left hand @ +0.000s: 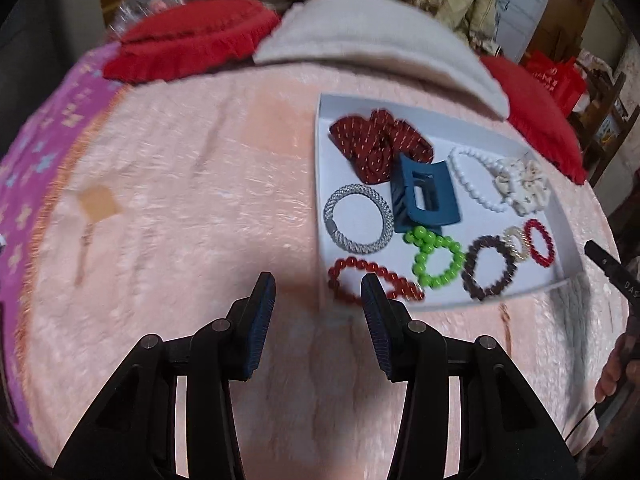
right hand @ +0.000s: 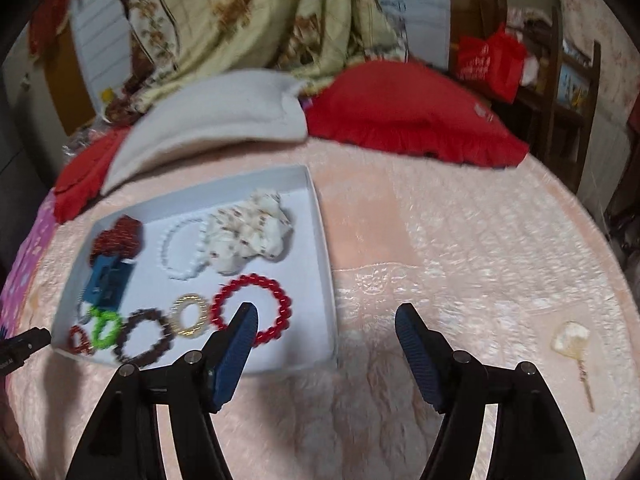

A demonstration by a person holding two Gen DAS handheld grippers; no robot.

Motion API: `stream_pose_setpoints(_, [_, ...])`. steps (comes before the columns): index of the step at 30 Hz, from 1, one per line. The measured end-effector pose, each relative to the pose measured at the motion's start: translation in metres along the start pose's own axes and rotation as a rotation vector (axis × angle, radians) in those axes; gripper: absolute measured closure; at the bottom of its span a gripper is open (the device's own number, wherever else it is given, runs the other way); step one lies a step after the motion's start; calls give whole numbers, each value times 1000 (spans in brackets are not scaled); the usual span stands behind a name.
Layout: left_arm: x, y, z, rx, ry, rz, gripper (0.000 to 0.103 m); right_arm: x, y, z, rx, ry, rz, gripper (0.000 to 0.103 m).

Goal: Organize jewelry

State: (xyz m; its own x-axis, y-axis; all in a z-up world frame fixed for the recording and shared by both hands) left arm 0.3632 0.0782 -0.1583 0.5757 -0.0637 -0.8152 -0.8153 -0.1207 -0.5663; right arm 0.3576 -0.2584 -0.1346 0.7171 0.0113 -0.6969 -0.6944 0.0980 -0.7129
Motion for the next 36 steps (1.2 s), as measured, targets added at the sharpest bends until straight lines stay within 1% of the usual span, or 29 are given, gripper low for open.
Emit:
stream_pose_setpoints(1, [6,0,-1,-1,2,14,59,7,1,-3,1,8,11,43])
stream_pose_setpoints(2, [14,1,-3,7,4,34,60,16,4,-4,1,13,30,51])
stream_pose_setpoints(3, [18,2,-6,20,7,41,65,22,7,-5,0,11,46,58])
stream_pose_setpoints(4, [19,2,-9,28,16,35,77,28,10,-5,4,5,63,63])
stream_pose_setpoints(5, [19,2,-13,32,33,38,80,32,15,-5,14,-6,79,76])
stream_pose_setpoints(6, [19,2,-13,31,25,38,81,35,19,-4,26,-25,95,79])
stream_pose_setpoints(7, [18,3,-13,33,10,41,83,35,19,-3,37,-37,88,79])
stream_pose_setpoints(9, [17,5,-13,32,7,39,83,34,19,0,39,-49,88,81])
stream_pose_setpoints(11, [13,9,-10,20,1,35,84,33,19,2,17,-35,83,81])
stream_pose_setpoints(16, [6,17,0,17,-14,18,84,26,25,3,24,-66,75,81])
stream_pose_setpoints(18, [5,17,-1,23,-18,12,84,25,25,5,13,-61,66,81])
stream_pose_setpoints(20, [0,17,2,10,-37,5,84,26,22,4,18,-56,77,81])
stream_pose_setpoints(22, [-12,15,4,0,-55,-25,84,17,16,0,32,-45,48,71])
stream_pose_setpoints(23, [-21,14,5,0,-66,-45,84,10,11,-1,35,-41,25,58])
stream_pose_setpoints(24, [-29,14,7,1,-73,-61,84,3,8,-1,36,-38,2,52])
stream_pose_setpoints(26, [-47,14,8,-2,-84,-97,84,-19,3,-3,26,-25,-57,51])
stream_pose_setpoints(27, [-58,15,8,-5,-89,-121,83,-29,4,-2,18,-22,-73,51])
stream_pose_setpoints(29, [-74,17,7,-4,-97,-155,82,-45,10,1,11,-26,-92,51])
stream_pose_setpoints(31, [-95,24,7,1,-124,-202,79,-61,20,7,7,-36,-102,51])
stream_pose_setpoints(32, [-105,27,7,4,-139,-225,76,-69,25,10,3,-42,-107,51])
stream_pose_setpoints(34, [-125,34,8,0,-156,-265,68,-84,37,18,-8,-49,-120,51])
stream_pose_setpoints(36, [-146,42,7,-12,-153,-313,63,-98,48,26,-22,-53,-132,51])
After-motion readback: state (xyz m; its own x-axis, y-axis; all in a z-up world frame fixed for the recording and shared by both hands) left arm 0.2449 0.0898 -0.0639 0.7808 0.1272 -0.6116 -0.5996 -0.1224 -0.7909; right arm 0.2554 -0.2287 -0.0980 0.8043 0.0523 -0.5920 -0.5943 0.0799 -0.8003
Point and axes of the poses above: each gripper's, at about its wrist camera, not at the fingertips, and x roughly the way its jaws point, z to its left, y to its underside, the point moved 10 cm from there along x, roughly the way its jaws point, and after that the axes turned 6 degrees about -z, right-handed, at the moved point
